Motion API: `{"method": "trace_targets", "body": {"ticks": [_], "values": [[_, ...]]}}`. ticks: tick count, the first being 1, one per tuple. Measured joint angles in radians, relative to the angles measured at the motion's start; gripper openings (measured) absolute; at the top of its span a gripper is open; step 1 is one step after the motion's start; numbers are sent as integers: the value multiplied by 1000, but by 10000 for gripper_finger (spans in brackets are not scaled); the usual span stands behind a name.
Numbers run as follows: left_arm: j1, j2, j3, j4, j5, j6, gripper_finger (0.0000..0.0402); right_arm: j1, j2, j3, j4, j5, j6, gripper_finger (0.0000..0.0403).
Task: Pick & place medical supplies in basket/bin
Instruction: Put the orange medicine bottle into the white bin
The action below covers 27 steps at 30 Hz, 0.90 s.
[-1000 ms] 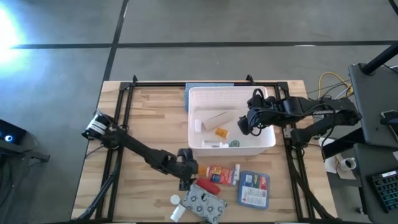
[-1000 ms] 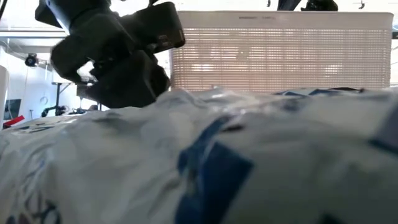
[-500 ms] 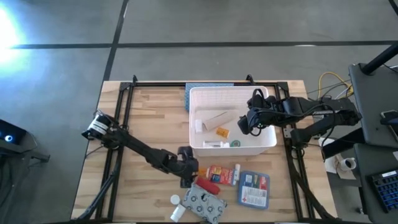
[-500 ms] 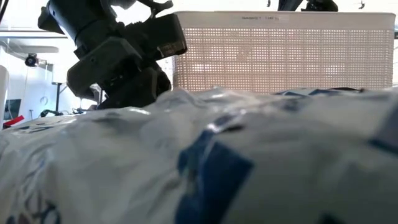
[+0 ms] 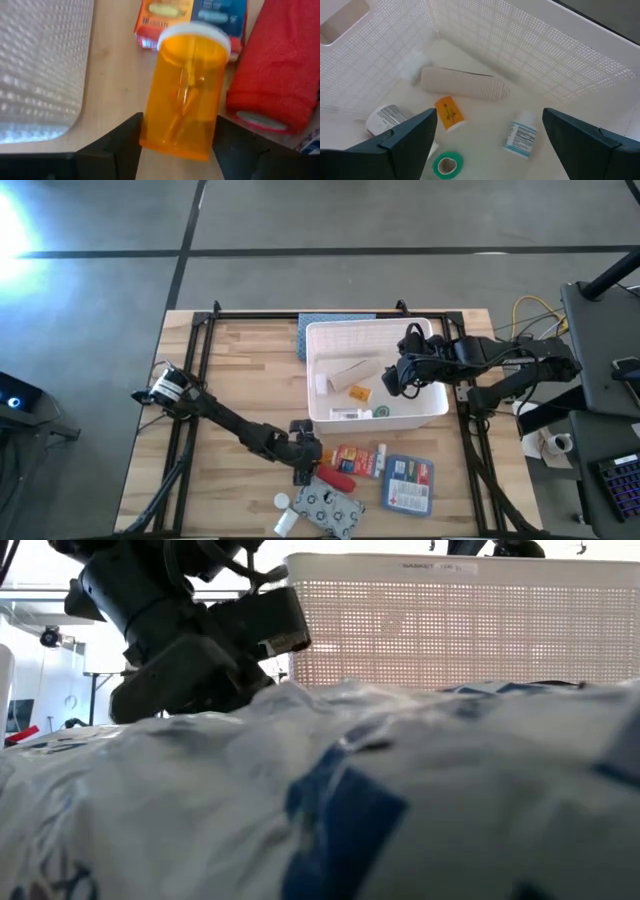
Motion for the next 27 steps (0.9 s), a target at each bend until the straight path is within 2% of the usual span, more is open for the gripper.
{"method": "trace_targets", "body": {"ticks": [7,10,16,20,24,27], "values": [[-8,-27,1,-82,-9,-46,159,0,0,0,0,-1,5,352],[-17,-52,0,-125,-21,-50,156,0,0,0,0,0,5,352],[-83,-157,-1,-358,-21,-141,159,0,0,0,1,0,6,352],[-142,-283,-1,-489,-27,-234,159,0,0,0,2,1,5,352],[-181,-450,-1,-586,-163,-338,159,0,0,0,3,5,4,352],[-178,-593,-1,-587,-299,-407,159,0,0,0,3,12,2,352]]}}
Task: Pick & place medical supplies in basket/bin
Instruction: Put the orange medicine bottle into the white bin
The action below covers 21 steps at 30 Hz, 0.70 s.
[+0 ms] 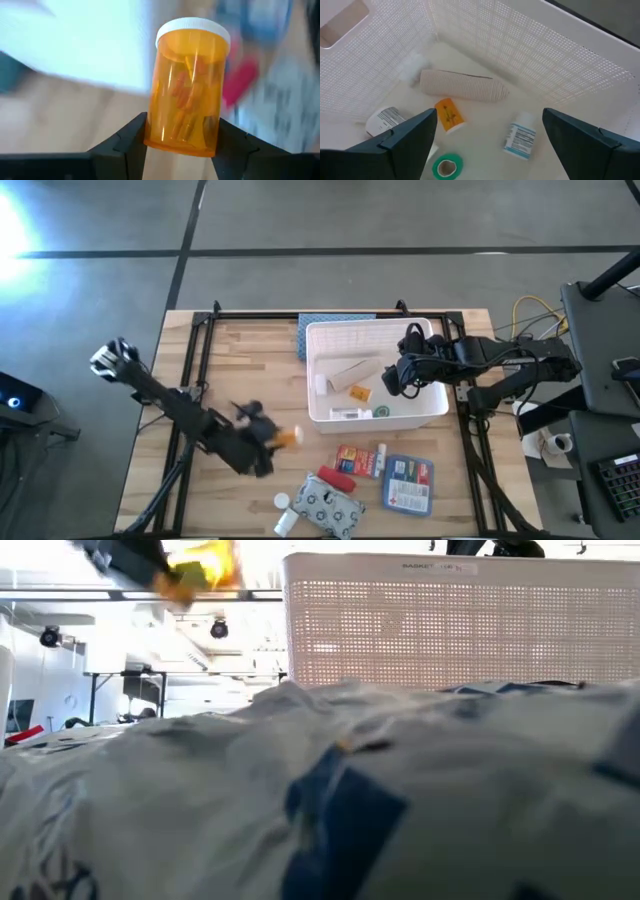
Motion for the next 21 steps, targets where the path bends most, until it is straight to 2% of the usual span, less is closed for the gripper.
{"method": "trace_targets", "body": {"ticks": [2,4,6,9,11,12,14,17,18,21], "values": [[9,-92,0,61,-104,-13,159,0,0,0,0,8,-1,352],[16,-169,0,165,-195,38,159,0,0,0,1,17,-1,352],[32,-221,-1,345,-249,193,159,0,0,0,1,22,-1,352],[86,-239,-14,653,-240,486,159,0,0,0,3,22,-1,352],[157,-220,-16,751,-185,599,159,0,0,0,4,24,-1,352],[203,-204,-17,757,-145,605,159,0,0,0,4,26,-1,352],[306,-158,-19,755,-18,545,159,0,0,0,4,29,-1,352],[441,-57,-18,768,229,358,160,0,0,0,4,29,0,352],[476,-18,-14,790,280,312,162,0,0,0,4,29,3,352],[540,81,8,804,311,263,181,4,0,0,0,22,8,352]]}}
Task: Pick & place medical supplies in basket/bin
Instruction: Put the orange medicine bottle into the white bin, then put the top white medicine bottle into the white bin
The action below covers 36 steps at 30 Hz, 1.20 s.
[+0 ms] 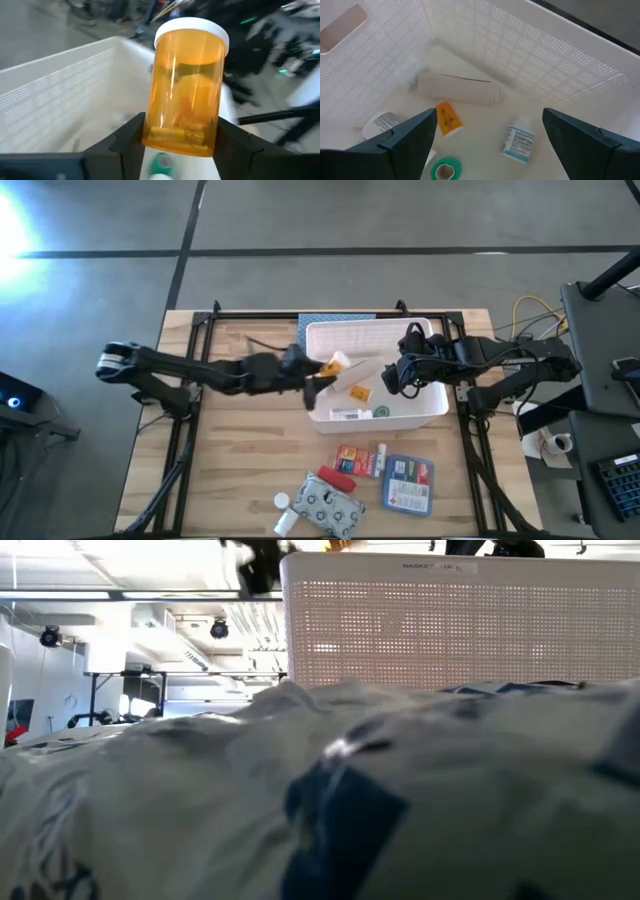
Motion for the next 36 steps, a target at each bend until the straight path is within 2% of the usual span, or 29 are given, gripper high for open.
{"method": "trace_targets", "body": {"ticks": [4,7,11,15,19,21,24,28,32,36], "values": [[21,75,55,-12,0,1,234,22,-7,0,-4,-5,19,352],[17,82,131,-107,3,40,276,42,-14,0,-28,-5,50,352],[-4,62,264,-437,3,68,311,64,-24,0,-67,-4,84,352],[-86,27,423,-826,2,67,317,75,-28,0,-84,-1,90,352],[-223,29,549,-1155,9,-43,317,78,-28,0,-81,-1,81,352],[-294,32,585,-1247,8,-132,318,78,-26,0,-80,4,81,352],[-395,32,584,-1309,8,-276,318,78,-26,0,-77,28,82,352],[-510,34,536,-1300,7,-410,318,78,-26,0,-72,31,81,352],[-625,34,456,-1274,3,-452,318,78,-26,0,-59,27,82,352],[-718,34,340,-1140,1,-465,317,83,-26,0,-39,21,98,352]]}}
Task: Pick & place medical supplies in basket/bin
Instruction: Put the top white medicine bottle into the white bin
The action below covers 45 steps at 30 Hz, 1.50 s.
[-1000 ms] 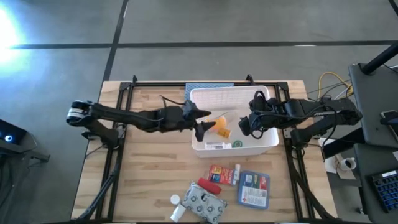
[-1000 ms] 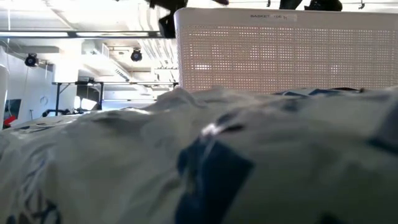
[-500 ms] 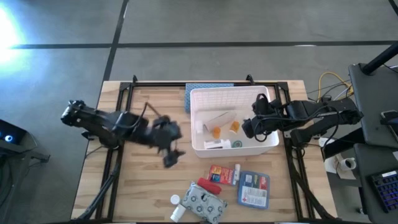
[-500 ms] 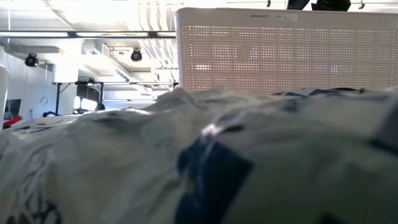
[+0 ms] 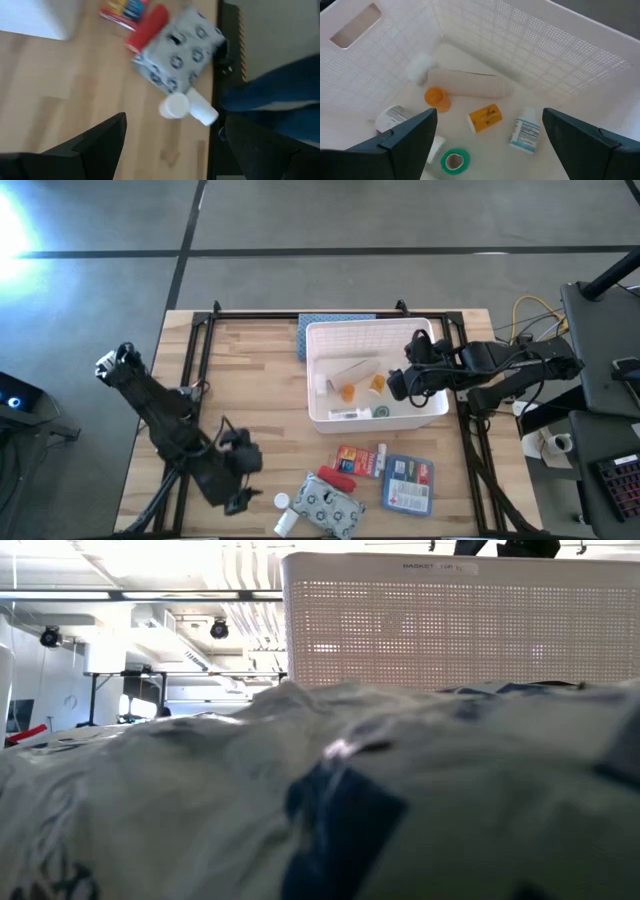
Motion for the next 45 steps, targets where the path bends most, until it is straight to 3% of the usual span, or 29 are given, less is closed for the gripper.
{"method": "trace_targets", "body": {"ticks": [10,15,35,41,45], "values": [[-44,2,-377,566,-4,35,317,45,0,0,10,-4,77,352],[-43,27,-468,664,-44,137,317,57,0,0,10,-8,96,352],[-42,350,-245,551,-64,183,317,56,1,-1,8,-26,79,352],[-35,389,-226,553,-84,183,312,56,1,-2,8,-25,77,352],[-29,384,-234,535,-85,183,282,56,1,-3,8,-25,77,352]]}}
